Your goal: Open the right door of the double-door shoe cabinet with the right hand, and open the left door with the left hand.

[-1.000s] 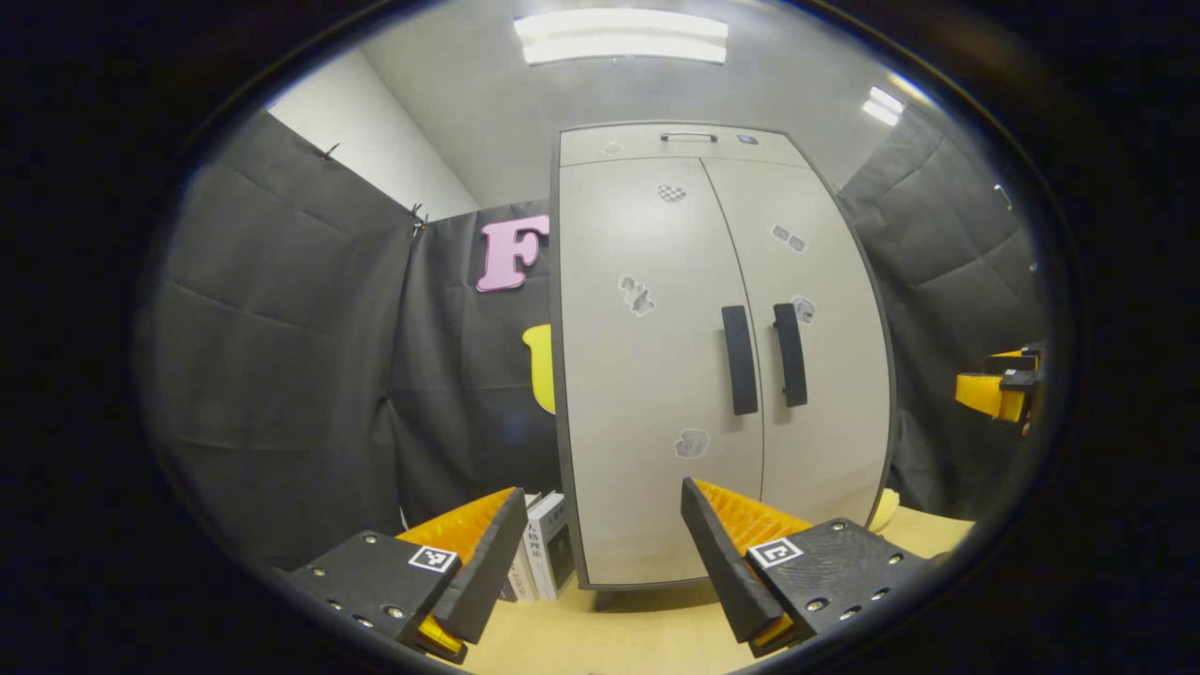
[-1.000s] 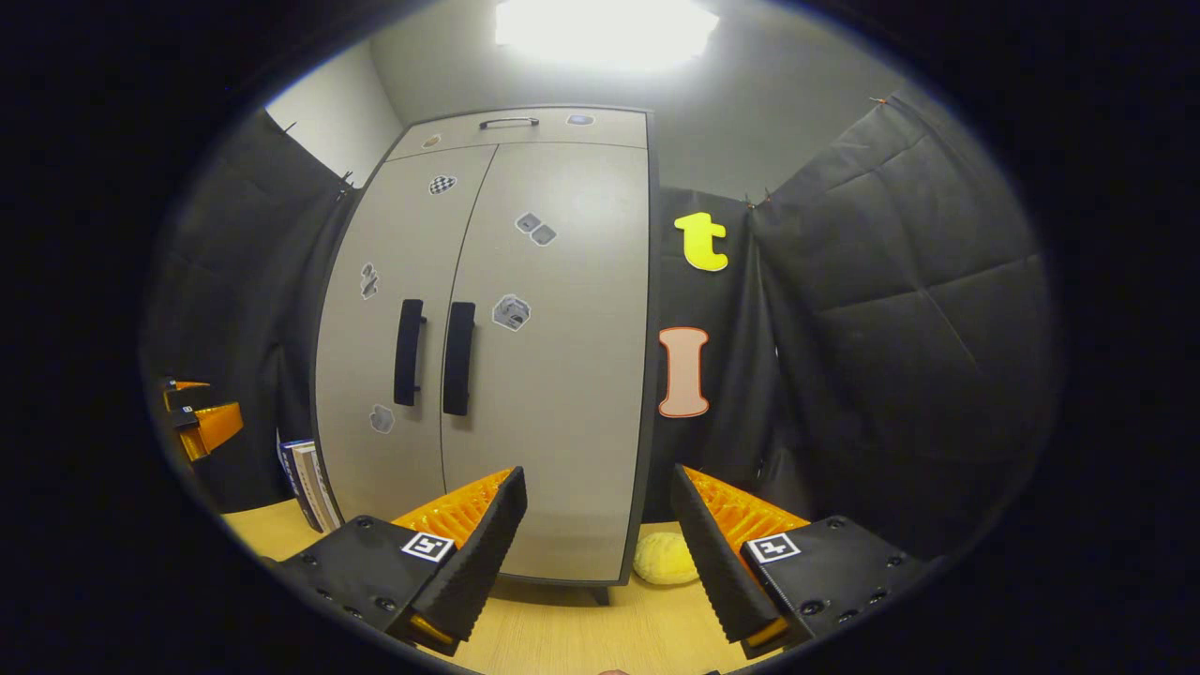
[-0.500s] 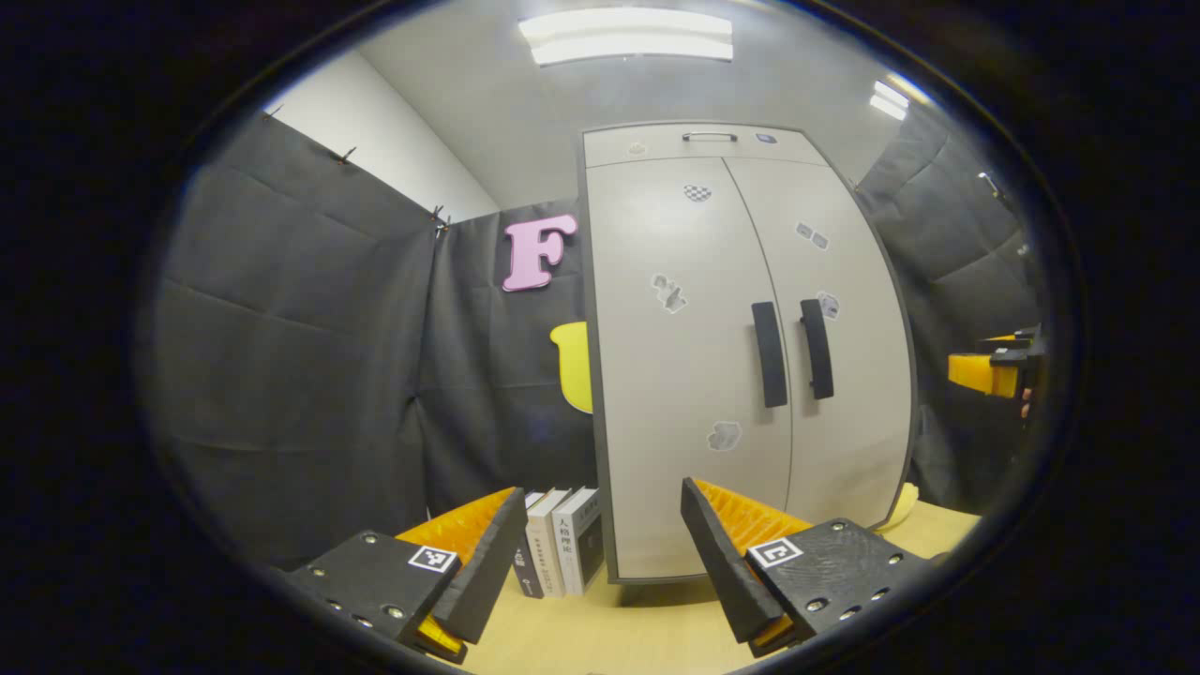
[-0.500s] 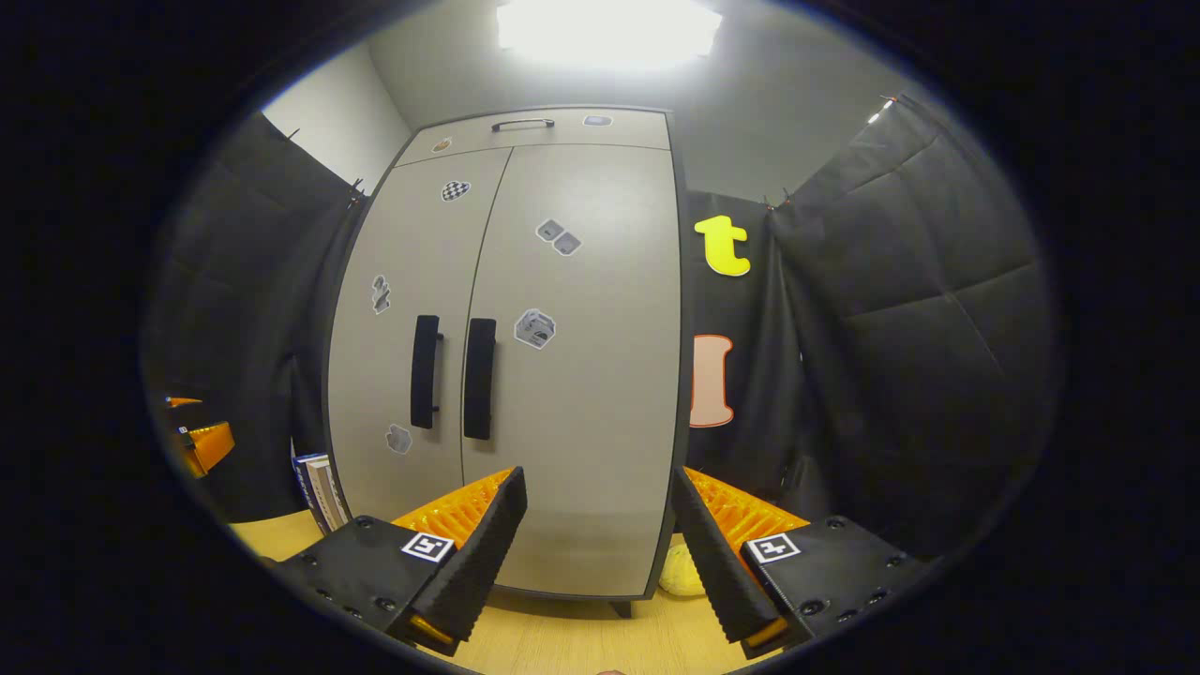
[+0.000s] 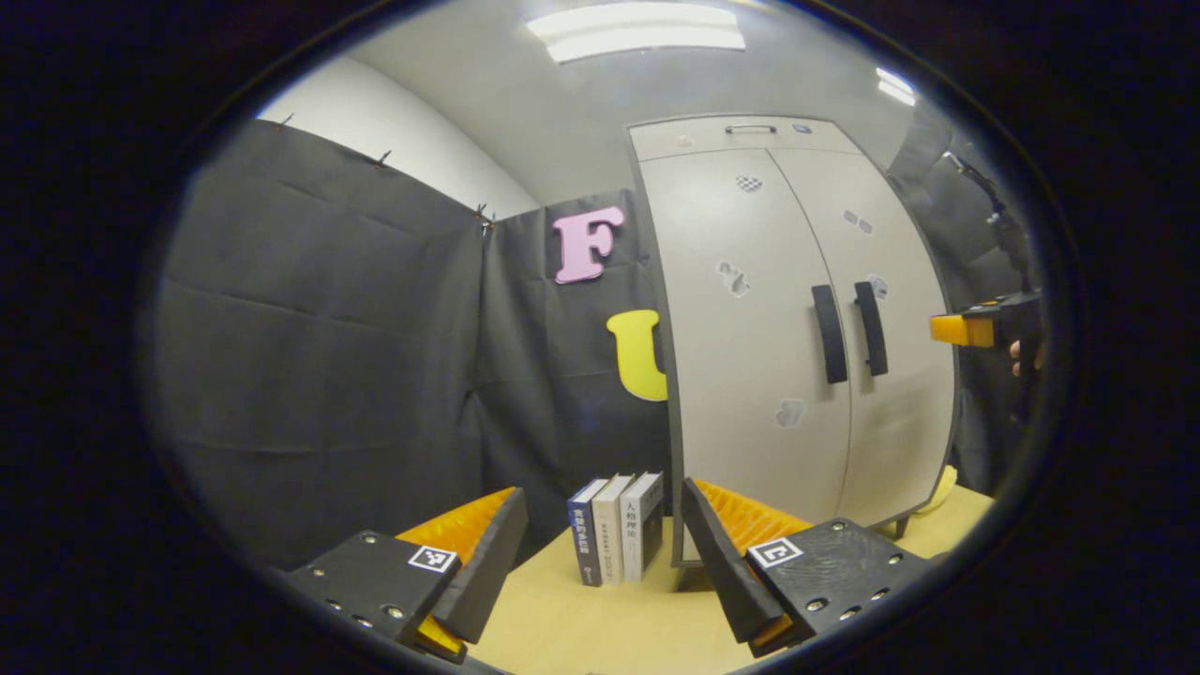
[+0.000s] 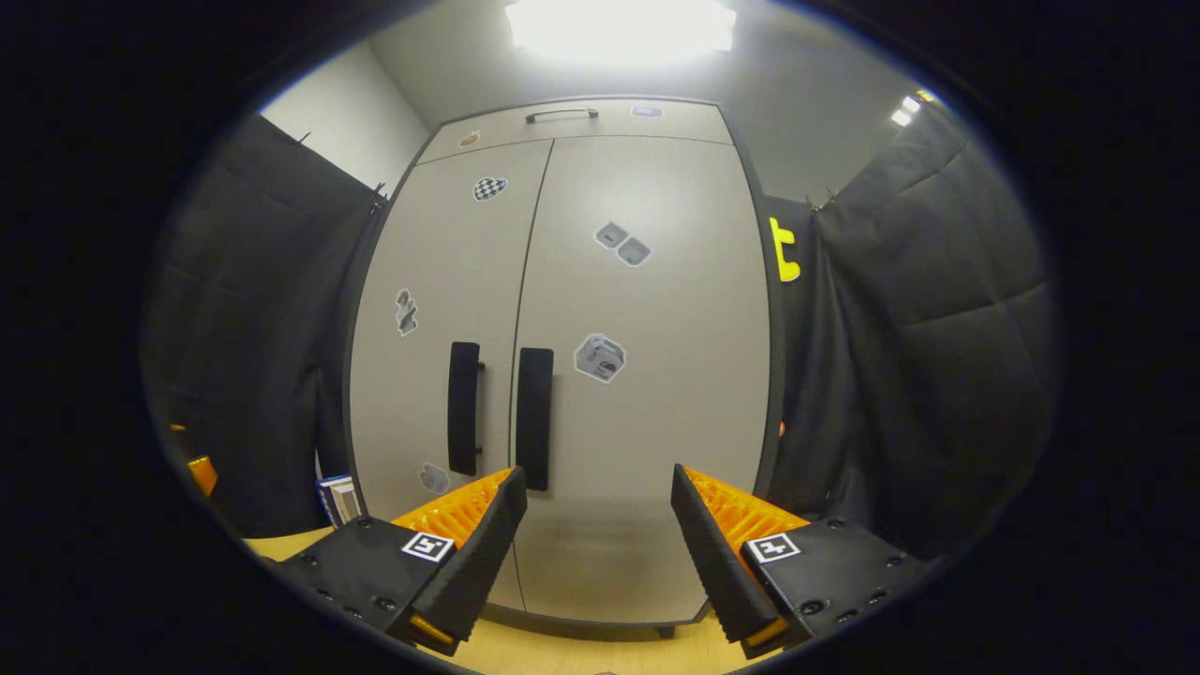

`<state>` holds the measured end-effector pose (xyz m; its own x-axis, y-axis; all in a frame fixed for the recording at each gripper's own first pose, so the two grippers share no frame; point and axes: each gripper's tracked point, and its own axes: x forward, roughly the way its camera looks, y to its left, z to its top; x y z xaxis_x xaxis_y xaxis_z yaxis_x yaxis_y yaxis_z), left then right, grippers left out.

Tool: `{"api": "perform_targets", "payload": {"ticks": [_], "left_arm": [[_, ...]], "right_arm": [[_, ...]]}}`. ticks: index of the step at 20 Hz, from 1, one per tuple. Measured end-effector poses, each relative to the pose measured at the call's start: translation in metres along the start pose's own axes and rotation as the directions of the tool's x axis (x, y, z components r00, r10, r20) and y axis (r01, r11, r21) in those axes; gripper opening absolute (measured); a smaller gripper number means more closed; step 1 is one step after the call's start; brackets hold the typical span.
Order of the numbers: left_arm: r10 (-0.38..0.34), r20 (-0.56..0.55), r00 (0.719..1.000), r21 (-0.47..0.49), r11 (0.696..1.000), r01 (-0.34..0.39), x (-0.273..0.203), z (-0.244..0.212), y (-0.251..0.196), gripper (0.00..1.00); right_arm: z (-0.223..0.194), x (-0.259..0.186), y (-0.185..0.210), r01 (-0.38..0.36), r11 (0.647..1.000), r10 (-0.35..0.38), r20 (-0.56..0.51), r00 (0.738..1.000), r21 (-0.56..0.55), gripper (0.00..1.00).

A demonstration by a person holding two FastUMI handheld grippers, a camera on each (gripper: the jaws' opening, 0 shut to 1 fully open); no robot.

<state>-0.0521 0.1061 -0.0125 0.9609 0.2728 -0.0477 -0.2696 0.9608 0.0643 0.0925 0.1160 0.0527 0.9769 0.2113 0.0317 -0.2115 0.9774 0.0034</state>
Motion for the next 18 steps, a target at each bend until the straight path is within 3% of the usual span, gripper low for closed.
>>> {"api": "perform_targets", "payload": {"ticks": [8,9,10,14,18], "left_arm": [[0.087,-0.031,0.996,0.025,0.996,-0.086,-0.012,-0.014,0.04,0.99],[0.094,-0.035,0.995,0.026,0.995,-0.093,-0.012,-0.016,0.043,0.94],[0.101,-0.037,0.994,0.028,0.995,-0.1,-0.015,-0.017,0.047,0.99],[0.124,-0.045,0.991,0.026,0.992,-0.123,-0.019,-0.022,0.061,0.99],[0.136,-0.056,0.989,0.023,0.991,-0.135,-0.02,-0.027,0.07,0.99]], "right_arm": [[0.013,0.05,0.021,0.005,0.998,-0.004,-0.004,1.0,0.066,0.98],[0.013,0.056,0.022,0.006,0.997,-0.006,-0.01,1.0,0.075,0.98],[0.014,0.063,0.024,0.005,0.996,-0.004,-0.017,1.0,0.085,0.97],[0.009,0.083,0.033,-0.001,0.992,0.008,-0.052,0.999,0.128,0.97],[0.002,0.099,0.045,-0.008,0.991,0.02,-0.092,0.996,0.132,0.81]]}}
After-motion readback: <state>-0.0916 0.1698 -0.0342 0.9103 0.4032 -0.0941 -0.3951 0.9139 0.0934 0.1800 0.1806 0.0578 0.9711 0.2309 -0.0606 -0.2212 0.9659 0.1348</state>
